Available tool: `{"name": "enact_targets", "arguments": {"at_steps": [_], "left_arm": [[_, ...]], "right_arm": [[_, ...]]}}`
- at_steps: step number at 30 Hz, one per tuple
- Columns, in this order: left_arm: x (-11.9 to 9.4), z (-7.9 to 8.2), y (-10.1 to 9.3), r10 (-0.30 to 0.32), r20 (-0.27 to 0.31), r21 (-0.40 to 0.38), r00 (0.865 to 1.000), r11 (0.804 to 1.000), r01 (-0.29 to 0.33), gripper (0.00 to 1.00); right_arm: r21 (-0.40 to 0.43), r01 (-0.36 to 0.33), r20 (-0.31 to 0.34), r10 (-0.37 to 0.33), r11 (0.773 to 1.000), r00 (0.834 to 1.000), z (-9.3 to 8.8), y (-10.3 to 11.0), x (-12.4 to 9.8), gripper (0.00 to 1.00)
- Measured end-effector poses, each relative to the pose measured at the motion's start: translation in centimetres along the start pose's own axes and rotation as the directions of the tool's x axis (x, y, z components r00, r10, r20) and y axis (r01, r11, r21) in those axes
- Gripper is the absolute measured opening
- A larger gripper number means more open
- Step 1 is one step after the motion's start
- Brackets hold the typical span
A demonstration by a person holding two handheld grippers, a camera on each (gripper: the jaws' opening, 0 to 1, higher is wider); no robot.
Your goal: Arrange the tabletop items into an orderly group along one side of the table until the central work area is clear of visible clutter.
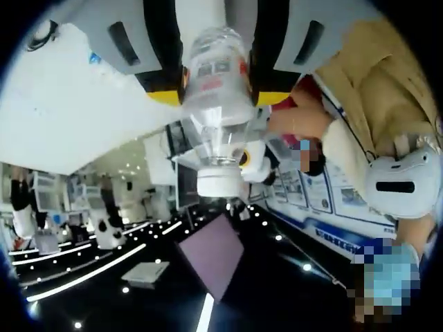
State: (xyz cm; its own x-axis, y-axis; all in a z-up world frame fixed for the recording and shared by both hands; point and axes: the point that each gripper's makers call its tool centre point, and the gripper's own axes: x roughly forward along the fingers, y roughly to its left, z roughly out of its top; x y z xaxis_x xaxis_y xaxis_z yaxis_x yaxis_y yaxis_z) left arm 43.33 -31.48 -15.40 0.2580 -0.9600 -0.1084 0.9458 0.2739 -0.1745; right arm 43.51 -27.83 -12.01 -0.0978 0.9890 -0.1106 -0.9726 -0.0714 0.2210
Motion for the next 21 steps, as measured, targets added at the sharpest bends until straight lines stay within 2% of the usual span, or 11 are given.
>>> {"name": "enact_targets", "arguments": {"at_steps": [7,15,18,21], "left_arm": [[-0.3,-0.1,-0.8,-0.028,-0.036,0.013,0.999,1.000,0.029,0.37],[-0.4,0.2,-0.6,-0.012,-0.014,0.014,1.000,1.000,0.012,0.38],[-0.3,0.2,-0.1,0.017,-0.003,0.008,1.000,1.000,-0.017,0.38],[-0.5,1.0,1.3,0.118,0.067,-0.002,0.991,0.993,-0.118,0.38]], "right_arm": [[-0.001,-0.027,-0.004,0.027,1.000,1.000,0.0,1.0,0.5,0.39],[0.001,0.013,0.004,-0.013,1.000,1.000,0.3,0.7,0.5,0.36],[0.006,0.036,0.002,-0.036,0.999,0.999,0.3,0.2,0.4,0.36],[0.024,0.109,0.030,-0.110,0.994,0.993,0.9,-1.0,0.2,0.36]]}}
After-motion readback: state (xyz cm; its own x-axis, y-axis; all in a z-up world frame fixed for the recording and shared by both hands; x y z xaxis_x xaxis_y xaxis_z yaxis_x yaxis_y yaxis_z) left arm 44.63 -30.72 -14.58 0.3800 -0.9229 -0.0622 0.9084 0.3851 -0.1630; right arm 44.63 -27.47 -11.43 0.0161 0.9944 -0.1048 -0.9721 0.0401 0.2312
